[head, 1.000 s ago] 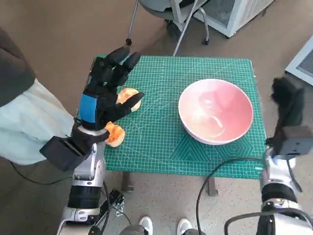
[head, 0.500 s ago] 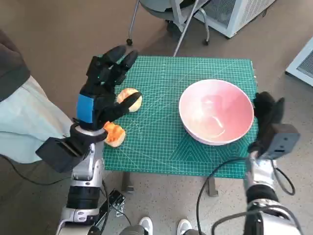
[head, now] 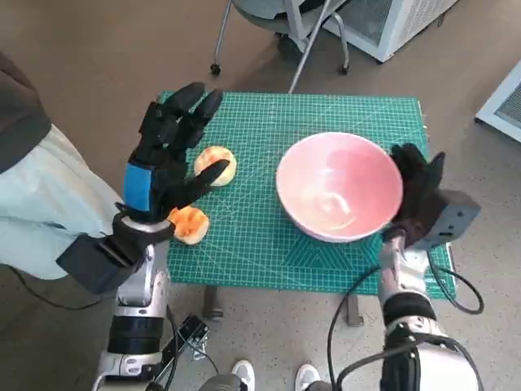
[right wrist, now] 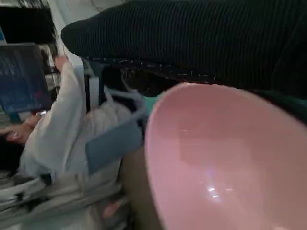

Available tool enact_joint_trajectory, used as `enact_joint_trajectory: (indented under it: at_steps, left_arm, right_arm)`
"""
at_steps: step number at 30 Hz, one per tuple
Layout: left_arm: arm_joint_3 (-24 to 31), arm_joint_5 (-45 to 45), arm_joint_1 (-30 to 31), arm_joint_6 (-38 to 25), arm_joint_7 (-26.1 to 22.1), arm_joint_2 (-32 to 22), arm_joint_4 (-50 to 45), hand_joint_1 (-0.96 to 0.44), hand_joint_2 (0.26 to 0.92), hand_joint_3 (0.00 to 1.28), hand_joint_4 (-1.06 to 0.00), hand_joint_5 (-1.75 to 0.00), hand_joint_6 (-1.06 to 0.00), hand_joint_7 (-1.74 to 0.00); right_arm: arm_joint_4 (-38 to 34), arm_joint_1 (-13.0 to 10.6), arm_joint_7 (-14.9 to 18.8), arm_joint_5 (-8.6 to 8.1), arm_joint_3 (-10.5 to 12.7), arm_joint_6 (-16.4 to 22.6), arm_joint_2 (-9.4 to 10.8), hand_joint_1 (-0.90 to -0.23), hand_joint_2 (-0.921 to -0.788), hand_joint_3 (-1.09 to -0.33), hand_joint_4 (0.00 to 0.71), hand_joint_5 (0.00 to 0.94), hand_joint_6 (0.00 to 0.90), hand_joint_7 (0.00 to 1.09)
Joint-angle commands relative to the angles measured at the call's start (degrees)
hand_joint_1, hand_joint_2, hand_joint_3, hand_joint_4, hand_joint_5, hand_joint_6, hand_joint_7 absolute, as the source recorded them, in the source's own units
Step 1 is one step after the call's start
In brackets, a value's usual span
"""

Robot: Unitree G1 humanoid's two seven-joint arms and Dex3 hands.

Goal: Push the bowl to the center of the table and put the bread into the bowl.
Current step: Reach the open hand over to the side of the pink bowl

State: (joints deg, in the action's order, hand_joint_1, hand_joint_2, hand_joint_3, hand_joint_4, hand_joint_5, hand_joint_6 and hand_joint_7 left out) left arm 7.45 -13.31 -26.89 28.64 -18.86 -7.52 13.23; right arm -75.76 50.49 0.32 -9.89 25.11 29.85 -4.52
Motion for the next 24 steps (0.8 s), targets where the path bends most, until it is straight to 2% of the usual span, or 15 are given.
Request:
enact_joint_trajectory:
  at_steps: [1,5,14,19,24]
  left_arm:
    - [0.2,0.8,1.3,-0.1,0.3,-1.1,-1.9,-0.42,0.921,0.16,-0.43,-0.07,-0.26,-0.55]
    - [0.2,0.9,2.3,0.0,0.5,-1.6,-2.9,-0.42,0.921,0.16,-0.44,-0.06,-0.27,-0.53]
    - [0.8,1.8,3.8,0.9,1.1,-2.6,-3.3,-0.42,0.921,0.16,-0.45,-0.03,-0.30,-0.45]
    - [1.0,2.4,4.8,1.2,1.5,-3.0,-4.1,-0.43,0.921,0.17,-0.45,-0.02,-0.31,-0.44]
    - [1.8,2.1,6.3,1.3,0.8,-4.7,-4.4,-0.44,0.921,0.17,-0.45,-0.02,-0.32,-0.43]
  right_arm:
    - [-1.1,1.5,-0.3,-0.83,1.0,-2.0,1.8,-0.514,-0.921,-0.904,0.256,0.006,0.087,0.74]
    - [-1.2,2.8,-1.8,-0.24,0.9,-2.5,3.0,-0.518,-0.921,-0.910,0.259,0.007,0.081,0.78]
    - [-1.5,5.6,-4.4,-0.11,1.5,-5.2,4.7,-0.509,-0.921,-0.919,0.265,0.008,0.095,0.82]
    - [-1.6,6.5,-5.2,0.19,1.4,-7.1,4.7,-0.508,-0.921,-0.918,0.261,0.006,0.086,0.83]
    - [-1.3,6.3,-5.1,1.08,0.8,-6.4,3.4,-0.513,-0.921,-0.913,0.264,0.007,0.072,0.83]
